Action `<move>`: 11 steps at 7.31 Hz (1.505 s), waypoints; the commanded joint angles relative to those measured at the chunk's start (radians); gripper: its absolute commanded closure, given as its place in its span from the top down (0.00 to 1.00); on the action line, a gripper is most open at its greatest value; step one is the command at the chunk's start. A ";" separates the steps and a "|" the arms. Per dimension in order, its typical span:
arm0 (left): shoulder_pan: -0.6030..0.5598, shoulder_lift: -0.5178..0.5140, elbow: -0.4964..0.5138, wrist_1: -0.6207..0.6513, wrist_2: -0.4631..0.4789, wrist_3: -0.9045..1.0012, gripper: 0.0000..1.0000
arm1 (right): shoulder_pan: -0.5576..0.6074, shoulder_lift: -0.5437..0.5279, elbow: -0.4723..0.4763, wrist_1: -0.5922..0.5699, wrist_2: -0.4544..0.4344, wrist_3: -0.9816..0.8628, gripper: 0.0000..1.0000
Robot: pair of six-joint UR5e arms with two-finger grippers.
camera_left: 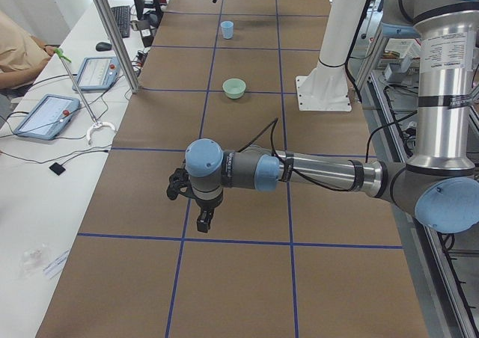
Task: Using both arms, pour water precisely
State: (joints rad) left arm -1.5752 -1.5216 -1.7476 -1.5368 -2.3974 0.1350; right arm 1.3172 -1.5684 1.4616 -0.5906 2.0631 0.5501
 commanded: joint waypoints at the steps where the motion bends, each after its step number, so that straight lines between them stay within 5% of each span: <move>1: 0.003 -0.038 -0.009 0.009 0.004 -0.027 1.00 | 0.153 0.018 0.002 -0.284 0.177 -0.295 1.00; 4: 0.070 -0.126 -0.009 0.030 0.006 -0.124 1.00 | 0.282 0.017 0.009 -0.625 0.259 -0.673 1.00; 5: 0.092 -0.171 -0.009 0.079 0.007 -0.129 1.00 | 0.306 -0.010 0.006 -0.656 0.250 -0.781 1.00; 9: 0.265 -0.348 -0.012 0.161 0.014 -0.337 1.00 | 0.313 -0.042 0.019 -0.721 0.225 -0.779 0.99; 11: 0.357 -0.414 -0.012 0.156 0.014 -0.490 1.00 | 0.313 0.040 0.078 -0.956 0.238 -0.779 0.98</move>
State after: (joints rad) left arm -1.2752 -1.8943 -1.7591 -1.3780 -2.3841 -0.2605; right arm 1.6306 -1.5708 1.4958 -1.4055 2.2951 -0.2297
